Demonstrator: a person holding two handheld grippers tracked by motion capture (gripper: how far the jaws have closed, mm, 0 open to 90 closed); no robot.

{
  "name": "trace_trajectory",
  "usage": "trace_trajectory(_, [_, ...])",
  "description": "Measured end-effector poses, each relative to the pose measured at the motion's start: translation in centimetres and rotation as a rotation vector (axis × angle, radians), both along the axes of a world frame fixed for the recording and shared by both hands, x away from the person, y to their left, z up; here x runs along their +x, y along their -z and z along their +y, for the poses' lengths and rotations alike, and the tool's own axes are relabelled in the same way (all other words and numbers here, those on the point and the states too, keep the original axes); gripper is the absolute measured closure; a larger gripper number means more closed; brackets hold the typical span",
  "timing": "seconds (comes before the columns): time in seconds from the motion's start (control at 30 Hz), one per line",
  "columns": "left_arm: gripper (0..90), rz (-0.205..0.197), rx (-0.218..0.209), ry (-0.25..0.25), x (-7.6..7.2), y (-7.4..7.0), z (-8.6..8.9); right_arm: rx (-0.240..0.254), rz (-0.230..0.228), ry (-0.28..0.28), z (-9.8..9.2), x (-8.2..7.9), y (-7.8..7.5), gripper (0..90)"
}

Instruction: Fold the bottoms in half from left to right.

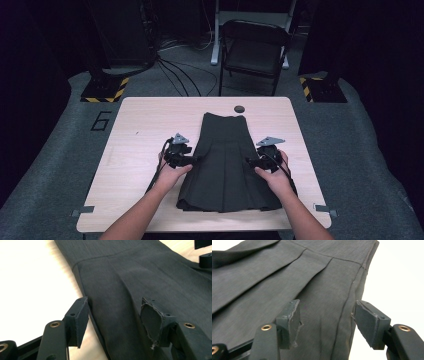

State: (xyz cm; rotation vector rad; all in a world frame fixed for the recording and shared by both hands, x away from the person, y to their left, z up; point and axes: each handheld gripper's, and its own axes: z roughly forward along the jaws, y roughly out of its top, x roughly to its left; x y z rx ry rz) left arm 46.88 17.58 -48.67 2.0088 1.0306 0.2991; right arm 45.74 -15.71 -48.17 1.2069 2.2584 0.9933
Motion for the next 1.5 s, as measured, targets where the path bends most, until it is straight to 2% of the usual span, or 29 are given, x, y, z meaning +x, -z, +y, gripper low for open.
trace_trajectory(0.13, [40.0, -0.002, -0.009, -0.024, 1.1, -0.1, -0.2, 0.001, 0.0, 0.013, 0.2, 1.3, -0.3, 37.4])
trace_trajectory(0.23, [40.3, -0.002, 0.0, -0.035, 1.9, 0.1, -0.1, 0.015, 0.007, 0.028, 0.4, 2.2, -0.5, 37.5])
trace_trajectory(0.3, [40.4, 0.012, -0.01, -0.057, 2.3, 0.5, -0.1, 0.011, 0.009, 0.041, 0.5, 2.9, -0.4, 37.5])
trace_trajectory(0.33, [40.4, 0.012, 0.005, -0.051, 2.6, 0.6, -0.1, 0.015, 0.018, 0.049, 0.6, 3.0, -0.4, 37.5])
trace_trajectory(0.4, [40.4, 0.03, 0.011, -0.071, 2.8, 1.1, -0.2, -0.001, 0.011, 0.032, 0.5, 3.5, -0.1, 37.5])
trace_trajectory(0.43, [40.4, 0.031, 0.017, -0.072, 2.9, 1.2, -0.2, 0.006, 0.026, 0.05, 0.7, 3.5, 0.2, 37.3])
trace_trajectory(0.5, [40.2, 0.025, 0.032, -0.067, 3.1, 1.5, -0.3, -0.012, 0.024, 0.061, 0.8, 3.7, 0.6, 37.2])
trace_trajectory(0.6, [40.0, 0.034, 0.027, -0.068, 3.2, 2.0, -0.5, -0.012, 0.055, 0.074, 0.6, 3.9, 1.2, 37.0])
trace_trajectory(0.83, [38.3, 0.025, 0.037, -0.06, 3.2, 2.8, -1.4, -0.026, 0.06, 0.072, 0.6, 4.4, 2.1, 35.8])
trace_trajectory(1.03, [36.1, 0.033, 0.038, -0.067, 3.3, 3.4, -1.5, 0.008, 0.087, 0.095, 0.3, 4.6, 2.7, 32.7])
trace_trajectory(1.23, [35.4, 0.012, 0.054, -0.064, 3.1, 3.5, -1.8, 0.014, 0.107, 0.097, 0.1, 4.8, 3.2, 31.0])
trace_trajectory(1.27, [35.6, 0.007, 0.071, -0.055, 3.1, 3.5, -1.7, 0.015, 0.108, 0.099, 0.2, 4.7, 3.2, 31.0])
trace_trajectory(1.3, [35.9, 0.007, 0.06, -0.061, 3.1, 3.5, -1.8, 0.012, 0.104, 0.096, 0.1, 4.7, 3.2, 31.0])
trace_trajectory(1.5, [37.1, -0.011, 0.058, -0.068, 2.8, 3.7, -1.9, 0.025, 0.093, 0.093, 0.1, 4.7, 3.5, 31.0])
